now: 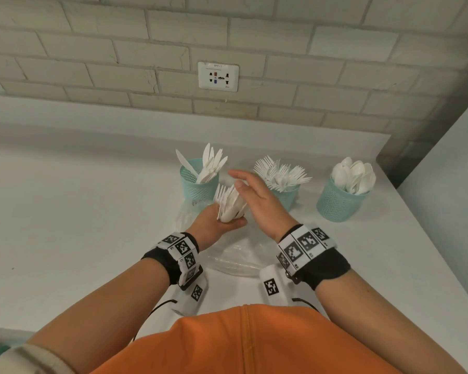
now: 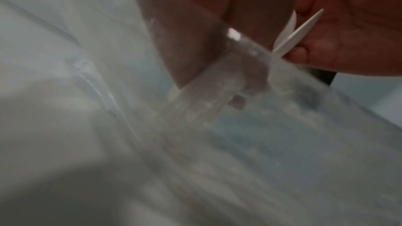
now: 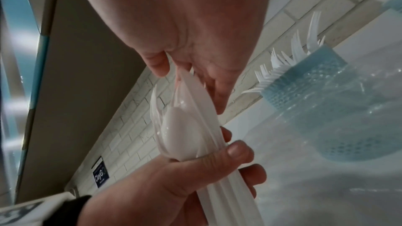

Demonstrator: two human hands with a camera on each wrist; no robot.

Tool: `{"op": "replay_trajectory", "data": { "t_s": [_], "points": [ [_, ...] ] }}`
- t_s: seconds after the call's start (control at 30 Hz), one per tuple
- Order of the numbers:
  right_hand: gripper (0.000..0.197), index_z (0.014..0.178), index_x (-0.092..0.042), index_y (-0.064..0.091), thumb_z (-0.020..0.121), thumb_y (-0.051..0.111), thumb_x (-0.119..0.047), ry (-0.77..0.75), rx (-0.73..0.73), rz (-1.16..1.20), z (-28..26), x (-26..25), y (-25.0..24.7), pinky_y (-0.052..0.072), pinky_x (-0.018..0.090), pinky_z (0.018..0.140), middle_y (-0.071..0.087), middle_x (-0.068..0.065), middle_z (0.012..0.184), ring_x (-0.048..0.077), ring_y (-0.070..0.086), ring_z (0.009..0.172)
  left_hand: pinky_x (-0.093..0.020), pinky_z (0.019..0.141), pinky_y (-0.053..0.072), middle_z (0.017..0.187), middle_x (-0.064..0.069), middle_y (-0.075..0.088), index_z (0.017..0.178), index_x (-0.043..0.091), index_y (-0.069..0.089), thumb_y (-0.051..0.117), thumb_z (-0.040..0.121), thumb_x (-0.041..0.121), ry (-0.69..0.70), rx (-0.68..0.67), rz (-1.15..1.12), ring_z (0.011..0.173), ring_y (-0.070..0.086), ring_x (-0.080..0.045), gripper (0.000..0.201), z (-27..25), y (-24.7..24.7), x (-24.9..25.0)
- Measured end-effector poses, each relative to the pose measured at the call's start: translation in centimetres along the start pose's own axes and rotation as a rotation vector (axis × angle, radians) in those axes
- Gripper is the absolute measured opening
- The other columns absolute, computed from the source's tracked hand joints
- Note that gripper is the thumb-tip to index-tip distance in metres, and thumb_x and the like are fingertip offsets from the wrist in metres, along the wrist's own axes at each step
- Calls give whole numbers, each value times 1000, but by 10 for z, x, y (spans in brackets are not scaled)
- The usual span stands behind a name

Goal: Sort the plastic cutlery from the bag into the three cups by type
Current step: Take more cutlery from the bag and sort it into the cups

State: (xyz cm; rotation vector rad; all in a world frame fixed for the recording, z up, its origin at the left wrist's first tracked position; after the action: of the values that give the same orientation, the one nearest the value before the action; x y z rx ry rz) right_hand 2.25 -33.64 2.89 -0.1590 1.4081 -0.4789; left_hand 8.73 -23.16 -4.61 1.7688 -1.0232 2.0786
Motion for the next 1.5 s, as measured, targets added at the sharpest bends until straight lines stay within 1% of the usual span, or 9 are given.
{"op": "replay_trajectory", "data": {
  "t_s": [0.17,0.27,0.43,0.57,0.77,0.93,1.07,1.23,1.5],
  "points": [
    [39,128,-21,52,93,44,-7,61,153,75,1,-1,-11,45,34,98,56,-5,121,10,53,112,-36,87,50,85,0,67,84,21,65,72,83,24,-34,3,-155,91,67,-21,8,-2,-8,9],
    [40,124,-22,54,86,58,-9,80,129,86,-6,-2,-14,48,14,70,59,-3,111,7,54,90,-33,91,51,101,-10,70,104,7,64,66,87,17,1,8,-228,98,68,-16,20,-4,-11,20],
    [44,116,-28,57,76,76,-32,59,149,-8,-4,-1,-6,49,13,67,60,-13,91,6,58,75,-13,82,48,118,2,62,129,12,52,56,91,2,78,-34,-249,102,61,6,40,-5,-12,37],
    [27,106,-28,60,83,71,-20,7,159,87,2,-6,-9,47,10,53,64,1,89,8,59,70,-20,79,52,108,-14,67,122,5,57,54,94,8,81,-72,-296,94,67,-14,29,-5,-16,43],
    [2,93,-17,52,95,52,-18,-60,288,69,21,-18,-22,52,27,76,63,-4,84,14,62,79,-37,79,55,88,-12,69,103,-1,54,54,94,18,-14,-35,-379,78,68,-22,21,-3,-24,36],
    [6,102,-20,40,102,35,-24,-117,329,77,29,-33,-29,50,31,66,53,-1,68,21,58,63,-38,82,54,92,-9,68,94,8,56,56,93,18,-11,-52,-352,77,67,-22,10,1,-34,36],
    [16,97,-22,57,96,50,-36,-44,229,73,36,-31,-18,36,23,56,50,-15,67,2,43,55,-26,73,55,89,-8,65,96,7,55,55,93,20,20,-61,-303,73,66,-17,13,1,-38,42],
    [8,92,-20,69,87,62,-18,-25,195,140,39,-31,-17,44,20,84,69,-9,97,4,61,95,-25,68,50,77,-3,63,97,7,57,54,93,29,38,-50,-243,65,61,-16,22,0,-47,45],
    [6,86,-20,71,80,73,-20,-19,212,82,48,-34,-14,47,10,77,71,-13,85,-3,63,83,-30,67,52,82,-7,69,101,11,63,47,96,38,-25,55,-343,64,63,-20,32,-3,-63,39]
  ]
}}
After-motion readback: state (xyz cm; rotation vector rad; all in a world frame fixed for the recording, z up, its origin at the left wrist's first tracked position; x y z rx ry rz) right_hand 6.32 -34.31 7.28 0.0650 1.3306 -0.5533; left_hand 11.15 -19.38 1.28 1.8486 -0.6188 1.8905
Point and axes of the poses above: each hand's wrist, its own z-axis towards the middle knuckle, its own y-axis out of the palm, x = y × z, the point moved 3 cm from there along z, towards the middle knuckle
